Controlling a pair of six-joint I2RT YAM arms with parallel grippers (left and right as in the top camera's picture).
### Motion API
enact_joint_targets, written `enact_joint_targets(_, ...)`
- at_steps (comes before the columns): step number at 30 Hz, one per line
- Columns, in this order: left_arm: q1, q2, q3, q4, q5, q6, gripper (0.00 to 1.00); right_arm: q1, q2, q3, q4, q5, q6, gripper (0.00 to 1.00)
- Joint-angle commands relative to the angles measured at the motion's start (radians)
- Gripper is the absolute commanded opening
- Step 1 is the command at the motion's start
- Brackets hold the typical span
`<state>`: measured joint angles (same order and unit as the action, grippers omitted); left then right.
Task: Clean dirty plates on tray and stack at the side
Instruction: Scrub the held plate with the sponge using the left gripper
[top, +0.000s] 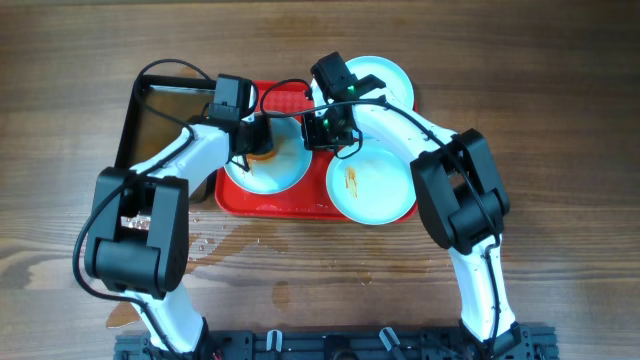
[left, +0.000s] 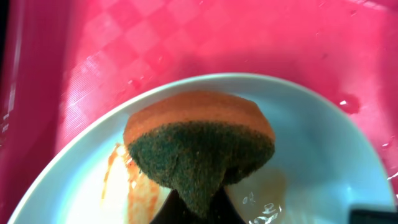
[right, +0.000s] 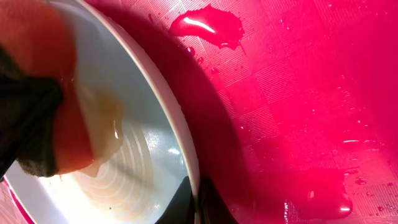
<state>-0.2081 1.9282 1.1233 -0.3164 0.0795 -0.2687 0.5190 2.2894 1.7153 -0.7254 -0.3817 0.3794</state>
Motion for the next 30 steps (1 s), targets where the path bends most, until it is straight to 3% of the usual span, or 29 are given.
enact_joint_targets(1, 0.008, 0.04, -0.022, -0.157, -0.08, -0.009, 0.04, -0.001, 0.026, -0.008, 0.0, -0.024, -0.013, 0.05)
enact_joint_targets(6, 0.019, -0.018, -0.021, -0.354, -0.05, -0.009, 0.04, -0.001, 0.026, -0.008, 0.002, -0.024, -0.013, 0.05)
enact_joint_targets(10, 0.019, -0.029, -0.022, -0.406, -0.021, 0.0, 0.04, -0.001, 0.026, -0.008, 0.003, -0.024, -0.013, 0.05)
enact_joint_targets(21, 0.019, -0.002, -0.033, -0.007, -0.193, -0.001, 0.04, -0.001, 0.026, -0.008, 0.001, -0.023, -0.013, 0.05)
enact_joint_targets(30, 0.029, 0.031, -0.033, 0.043, -0.237, -0.002, 0.04, 0.0, 0.026, -0.008, -0.004, -0.023, -0.013, 0.05)
